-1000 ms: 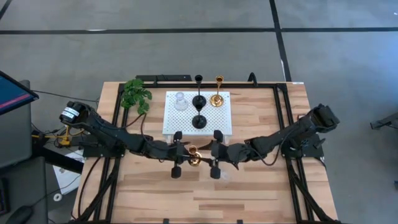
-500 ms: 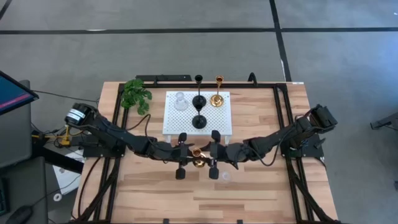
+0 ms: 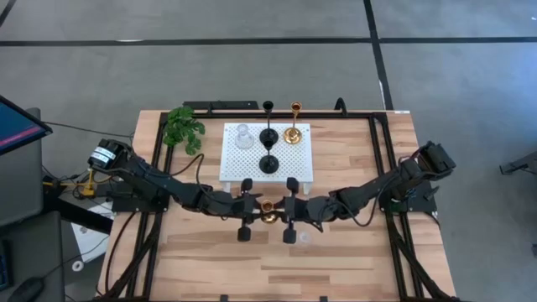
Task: Pick & Place candle stick holders
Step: Put the gold candle holder aligned with the other gold candle holder on the shelf
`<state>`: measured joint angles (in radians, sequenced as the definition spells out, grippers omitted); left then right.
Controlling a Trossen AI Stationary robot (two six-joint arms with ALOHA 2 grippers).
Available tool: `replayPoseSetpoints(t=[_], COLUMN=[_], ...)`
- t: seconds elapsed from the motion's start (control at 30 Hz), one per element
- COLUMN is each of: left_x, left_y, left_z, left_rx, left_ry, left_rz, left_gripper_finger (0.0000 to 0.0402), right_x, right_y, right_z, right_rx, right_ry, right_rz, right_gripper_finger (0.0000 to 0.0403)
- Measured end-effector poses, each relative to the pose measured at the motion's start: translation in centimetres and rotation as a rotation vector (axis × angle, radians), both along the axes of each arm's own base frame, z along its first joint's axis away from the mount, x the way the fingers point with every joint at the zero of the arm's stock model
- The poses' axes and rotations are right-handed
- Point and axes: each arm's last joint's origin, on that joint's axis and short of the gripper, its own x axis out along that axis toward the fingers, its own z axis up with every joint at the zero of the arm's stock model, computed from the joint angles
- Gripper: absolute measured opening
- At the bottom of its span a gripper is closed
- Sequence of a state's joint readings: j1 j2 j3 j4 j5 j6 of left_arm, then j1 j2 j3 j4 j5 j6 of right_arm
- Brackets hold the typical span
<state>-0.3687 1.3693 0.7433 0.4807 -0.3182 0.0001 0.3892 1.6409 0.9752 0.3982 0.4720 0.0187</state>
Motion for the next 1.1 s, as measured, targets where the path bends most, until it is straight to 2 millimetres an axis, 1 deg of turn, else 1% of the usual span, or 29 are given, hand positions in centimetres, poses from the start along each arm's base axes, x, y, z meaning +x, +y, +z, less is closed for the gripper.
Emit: replayPoseSetpoints(t=[0.13, 0.3, 0.4, 0.5, 0.57, 0.63, 0.77, 0.97, 1.1], left_x=[0.0, -0.1, -0.3, -0.8, -1.4, -2.1, -3.2, -4.7, -5.2], left_y=[0.0, 0.0, 0.1, 0.1, 0.0, 0.0, -0.3, -0.3, -0.1], left_z=[0.0, 0.2, 0.4, 1.0, 1.3, 1.8, 2.6, 2.1, 2.3], left_rx=[0.022, 0.021, 0.02, 0.018, 0.024, 0.024, 0.006, -0.005, -0.015], left_ry=[-0.003, -0.007, -0.009, -0.011, 0.008, 0.011, 0.005, 0.009, -0.007], left_rz=[0.003, 0.002, 0.003, -0.006, -0.017, -0.026, -0.051, -0.076, -0.073], left_gripper_finger=[0.0077, 0.0083, 0.0083, 0.0083, 0.0084, 0.0084, 0.0084, 0.0081, 0.0081], right_x=[-0.5, -1.3, -2.1, -3.0, -3.7, -4.3, -5.2, -5.3, -5.0], right_y=[0.7, 1.1, 1.1, 0.9, 0.8, 0.5, -0.5, -2.7, -4.3], right_z=[-0.1, -0.4, 0.2, 0.9, 1.7, 2.7, 3.8, 5.1, 5.3], right_rx=[-0.055, -0.094, -0.115, -0.151, -0.155, -0.154, -0.163, -0.142, -0.143], right_ry=[0.015, 0.073, 0.08, 0.097, 0.091, 0.079, 0.086, 0.057, 0.062], right_rz=[-0.041, -0.116, -0.159, -0.218, -0.235, -0.25, -0.274, -0.343, -0.393], right_gripper_finger=[0.0005, 0.0003, 0.0003, 0.0002, 0.0002, 0.0002, 0.0001, 0.0001, 0.0001])
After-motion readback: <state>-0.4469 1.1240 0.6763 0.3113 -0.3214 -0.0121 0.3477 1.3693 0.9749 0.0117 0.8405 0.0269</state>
